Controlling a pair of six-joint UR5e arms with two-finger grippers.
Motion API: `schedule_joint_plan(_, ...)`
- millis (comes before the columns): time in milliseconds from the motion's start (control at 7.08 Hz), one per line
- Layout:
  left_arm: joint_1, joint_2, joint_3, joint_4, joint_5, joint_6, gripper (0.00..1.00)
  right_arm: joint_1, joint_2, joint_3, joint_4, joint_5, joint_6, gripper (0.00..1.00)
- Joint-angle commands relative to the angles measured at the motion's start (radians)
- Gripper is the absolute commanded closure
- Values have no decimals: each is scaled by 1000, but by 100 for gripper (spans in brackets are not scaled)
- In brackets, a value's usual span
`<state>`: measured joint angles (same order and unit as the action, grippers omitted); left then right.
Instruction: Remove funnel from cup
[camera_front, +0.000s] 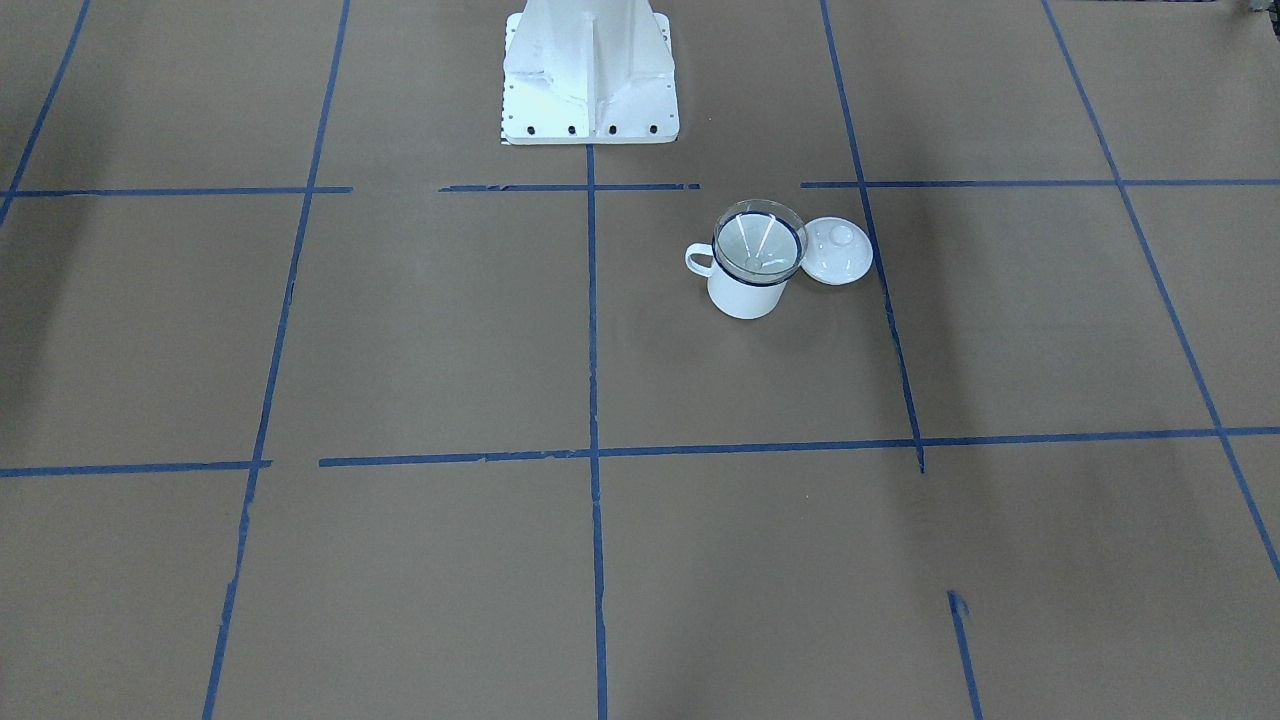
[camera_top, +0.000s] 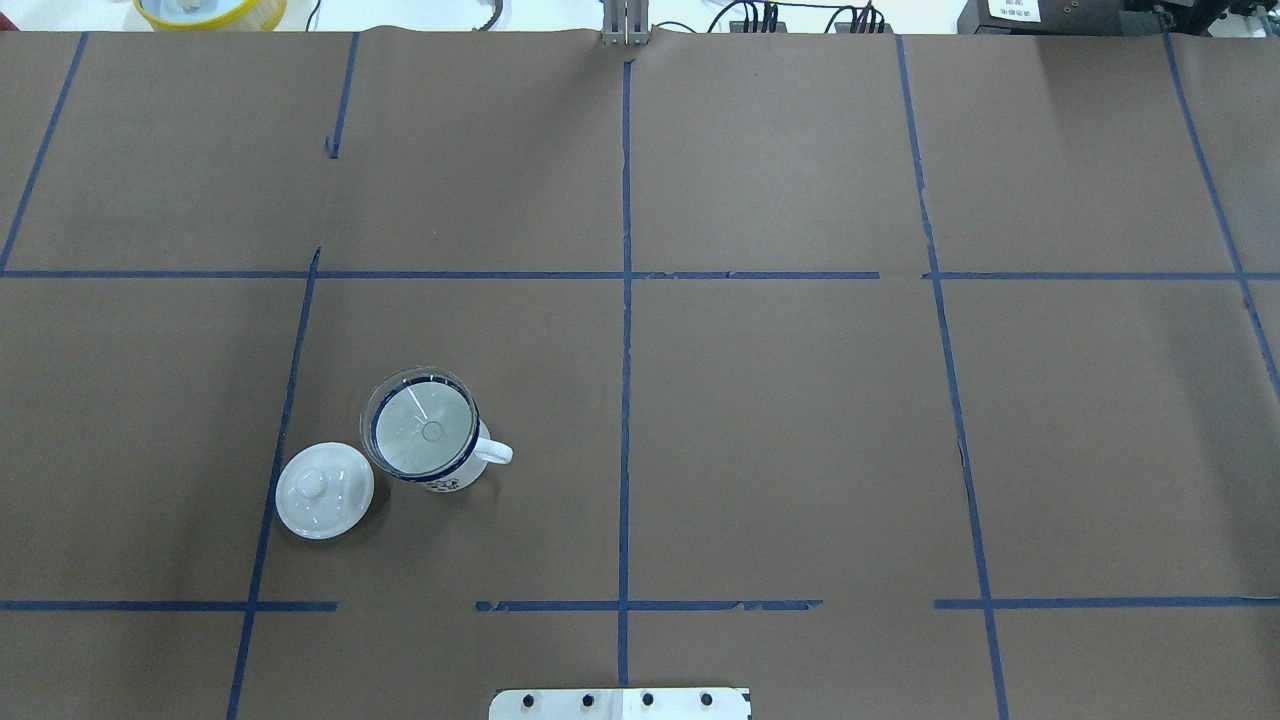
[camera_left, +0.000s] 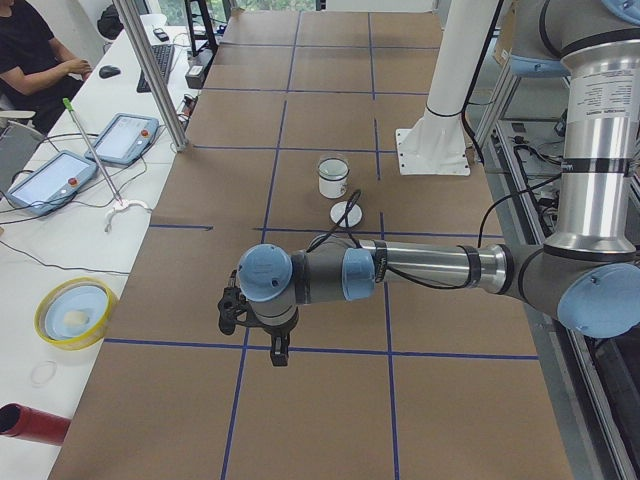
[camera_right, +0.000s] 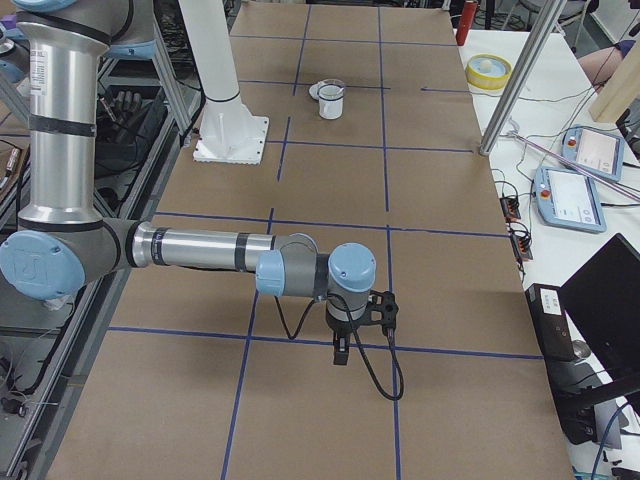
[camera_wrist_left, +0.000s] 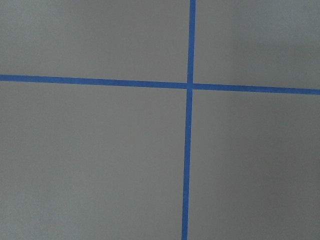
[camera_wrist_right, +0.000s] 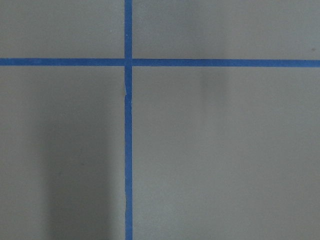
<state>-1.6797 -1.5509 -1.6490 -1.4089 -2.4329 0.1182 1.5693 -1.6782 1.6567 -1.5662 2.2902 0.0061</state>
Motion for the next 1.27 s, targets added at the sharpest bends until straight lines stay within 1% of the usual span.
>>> schedule_joint_plan(0,2,-2,-6,1,2,-6,0,0,0,-1,0,0,0,0)
schedule_joint_plan(424,-2,-5,-5,-5,-6,-6,0,0,0,-1,0,0,0,0)
schedule_joint_plan(706,-3,12,-29,-8,-12,-8,0,0,0,0,0,0,0,0)
schedule_joint_plan(847,-3,9,-31,-68,-23,-5,0,0,0,-1,0,0,0,0)
schedule_joint_plan(988,21,9,-29,-172,-18,-47,0,0,0,-1,0,0,0,0)
schedule_joint_plan(1129,44,-3,-46,-194,-23,-243,0,0,0,0,0,0,0,0)
